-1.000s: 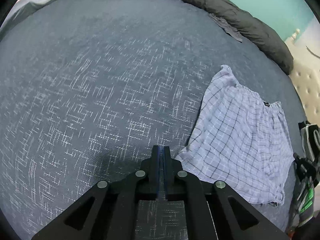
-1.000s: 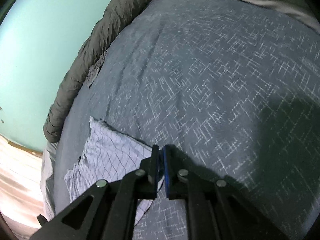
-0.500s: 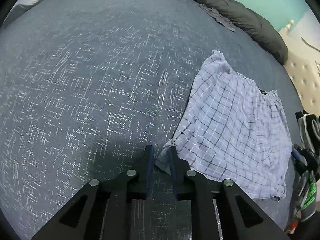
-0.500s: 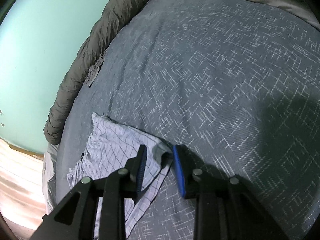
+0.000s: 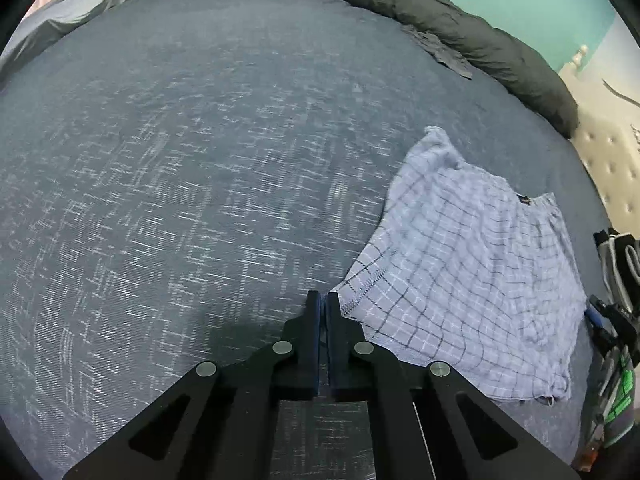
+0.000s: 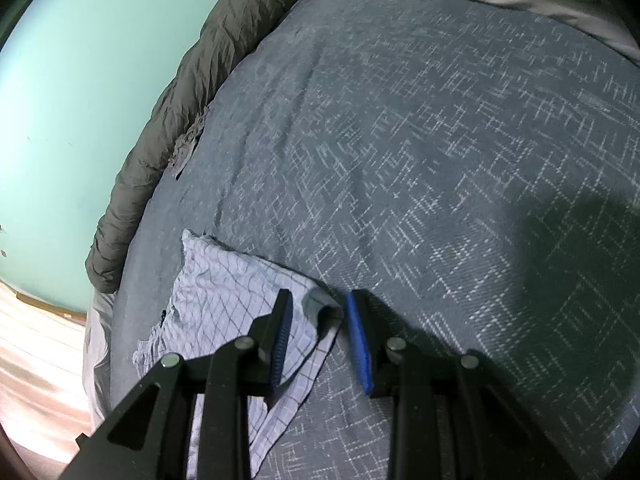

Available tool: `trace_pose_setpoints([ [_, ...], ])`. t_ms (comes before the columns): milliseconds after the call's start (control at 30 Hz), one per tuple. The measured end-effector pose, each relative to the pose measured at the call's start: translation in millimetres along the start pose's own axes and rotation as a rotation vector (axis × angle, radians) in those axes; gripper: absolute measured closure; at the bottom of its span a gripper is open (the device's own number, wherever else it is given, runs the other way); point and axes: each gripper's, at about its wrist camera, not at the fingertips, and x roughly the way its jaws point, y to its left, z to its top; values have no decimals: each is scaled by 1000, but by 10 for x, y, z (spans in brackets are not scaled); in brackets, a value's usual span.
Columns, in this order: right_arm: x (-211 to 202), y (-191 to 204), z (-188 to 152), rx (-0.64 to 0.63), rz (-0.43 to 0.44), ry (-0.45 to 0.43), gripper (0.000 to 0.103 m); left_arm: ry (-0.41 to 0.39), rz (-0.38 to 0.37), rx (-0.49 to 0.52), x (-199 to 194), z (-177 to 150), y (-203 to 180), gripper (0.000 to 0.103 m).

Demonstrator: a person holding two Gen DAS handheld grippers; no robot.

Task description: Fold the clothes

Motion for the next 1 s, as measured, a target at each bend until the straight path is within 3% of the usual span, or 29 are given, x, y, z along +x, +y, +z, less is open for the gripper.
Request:
trace_pose_setpoints([
  [367, -14, 68, -20, -36, -50, -11, 72, 6, 43, -24, 107, -13, 148, 100],
  [500, -142, 202, -135, -68, -44, -4, 62, -52, 93, -12, -50, -13, 63, 98],
  [667, -222, 485, -504, -139, 52, 88, 62, -61, -63, 70, -376, -285, -377, 93],
  [833, -241, 742, -955, -222, 118, 184, 61, 29, -218, 206, -336, -744, -1109, 78],
  [1000, -203, 876, -1388, -326, 124, 273, 61, 73, -236, 291, -172, -965, -1543, 76],
])
